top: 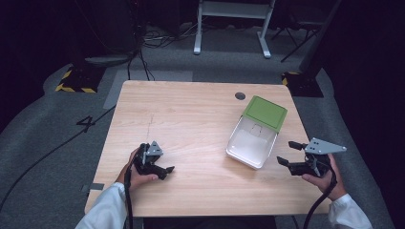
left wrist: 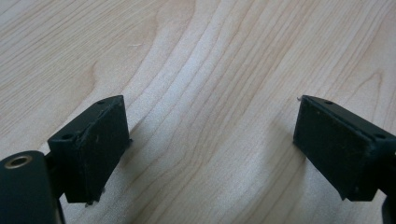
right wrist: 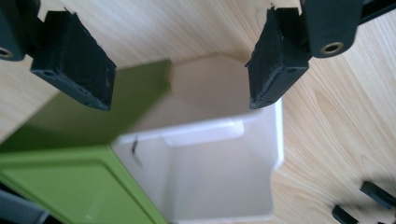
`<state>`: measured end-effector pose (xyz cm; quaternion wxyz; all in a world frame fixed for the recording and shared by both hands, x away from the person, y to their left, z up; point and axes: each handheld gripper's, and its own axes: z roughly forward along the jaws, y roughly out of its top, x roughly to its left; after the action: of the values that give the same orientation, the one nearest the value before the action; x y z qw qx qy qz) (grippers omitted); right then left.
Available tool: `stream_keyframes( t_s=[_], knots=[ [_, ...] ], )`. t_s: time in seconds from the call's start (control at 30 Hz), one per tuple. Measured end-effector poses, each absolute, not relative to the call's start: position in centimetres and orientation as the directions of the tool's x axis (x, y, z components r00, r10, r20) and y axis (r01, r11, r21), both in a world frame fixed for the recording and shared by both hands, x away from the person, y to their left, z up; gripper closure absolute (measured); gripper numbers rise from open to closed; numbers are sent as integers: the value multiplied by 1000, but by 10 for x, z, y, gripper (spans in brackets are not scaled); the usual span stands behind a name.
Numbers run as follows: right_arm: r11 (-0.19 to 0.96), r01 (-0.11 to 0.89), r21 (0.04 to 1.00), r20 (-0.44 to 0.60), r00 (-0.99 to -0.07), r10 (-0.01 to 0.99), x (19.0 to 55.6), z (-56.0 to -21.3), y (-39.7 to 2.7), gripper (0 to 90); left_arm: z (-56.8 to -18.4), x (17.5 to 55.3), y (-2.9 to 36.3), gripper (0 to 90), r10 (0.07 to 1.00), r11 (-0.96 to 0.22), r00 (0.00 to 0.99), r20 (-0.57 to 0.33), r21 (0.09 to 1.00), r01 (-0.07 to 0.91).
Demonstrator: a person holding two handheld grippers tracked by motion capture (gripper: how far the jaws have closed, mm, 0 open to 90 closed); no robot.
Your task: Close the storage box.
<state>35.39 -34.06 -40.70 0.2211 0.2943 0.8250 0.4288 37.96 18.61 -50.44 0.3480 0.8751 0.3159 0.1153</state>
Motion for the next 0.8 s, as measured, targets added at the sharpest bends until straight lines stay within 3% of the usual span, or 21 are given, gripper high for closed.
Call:
stream_keyframes(
  t_s=[0.63,0.8],
  knots=[
    [525,188,830,-137,-844,518,361,-394,-252,256,-504,380,186,107,633,-558,774,-18,682,472],
    [555,201,807,-127,-859,496,359,-406,-245,319,-504,380,186,107,633,-559,774,-17,683,471]
  ],
)
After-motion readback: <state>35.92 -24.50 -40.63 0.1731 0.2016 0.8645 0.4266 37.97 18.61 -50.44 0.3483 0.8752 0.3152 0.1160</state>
